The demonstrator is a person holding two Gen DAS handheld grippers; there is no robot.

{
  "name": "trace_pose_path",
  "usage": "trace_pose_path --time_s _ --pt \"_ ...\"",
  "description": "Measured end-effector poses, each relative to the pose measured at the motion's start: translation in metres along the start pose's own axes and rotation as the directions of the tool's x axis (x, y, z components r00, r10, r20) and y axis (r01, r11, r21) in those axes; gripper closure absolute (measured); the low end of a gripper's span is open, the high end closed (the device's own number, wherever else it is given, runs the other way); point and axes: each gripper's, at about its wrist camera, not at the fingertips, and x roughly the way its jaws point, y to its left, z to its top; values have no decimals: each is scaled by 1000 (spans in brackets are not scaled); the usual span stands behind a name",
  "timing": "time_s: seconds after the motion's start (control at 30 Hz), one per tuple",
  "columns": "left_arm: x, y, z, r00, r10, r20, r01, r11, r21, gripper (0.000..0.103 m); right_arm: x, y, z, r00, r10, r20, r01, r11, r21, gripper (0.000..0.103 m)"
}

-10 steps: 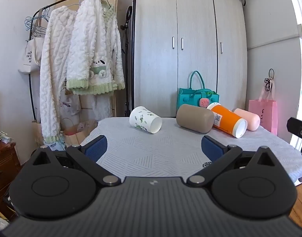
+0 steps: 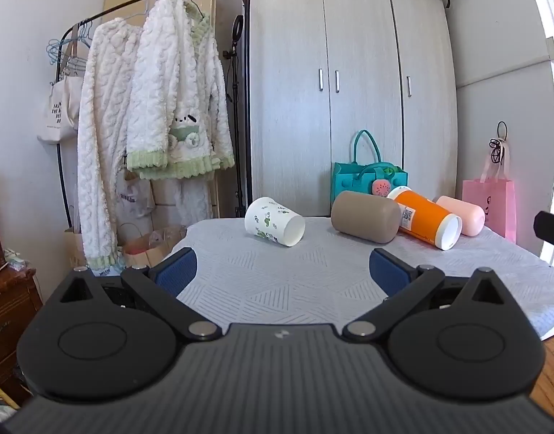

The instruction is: Flip cup upright

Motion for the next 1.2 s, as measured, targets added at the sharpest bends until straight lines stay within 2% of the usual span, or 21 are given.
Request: trace_pose_path --time_s 0.4,0.73,1.2 --pt "-4 5 0 998 -56 40 56 998 0 0 2 6 -2 1000 -7 -14 7 999 -39 0" --pt "-10 7 -2 992 -109 66 110 994 -13 0 7 7 -5 994 -82 -77 75 993 -90 0" --pt "-12 6 -3 990 -123 66 124 992 -9 0 7 7 -4 991 -96 -88 89 993 -82 0"
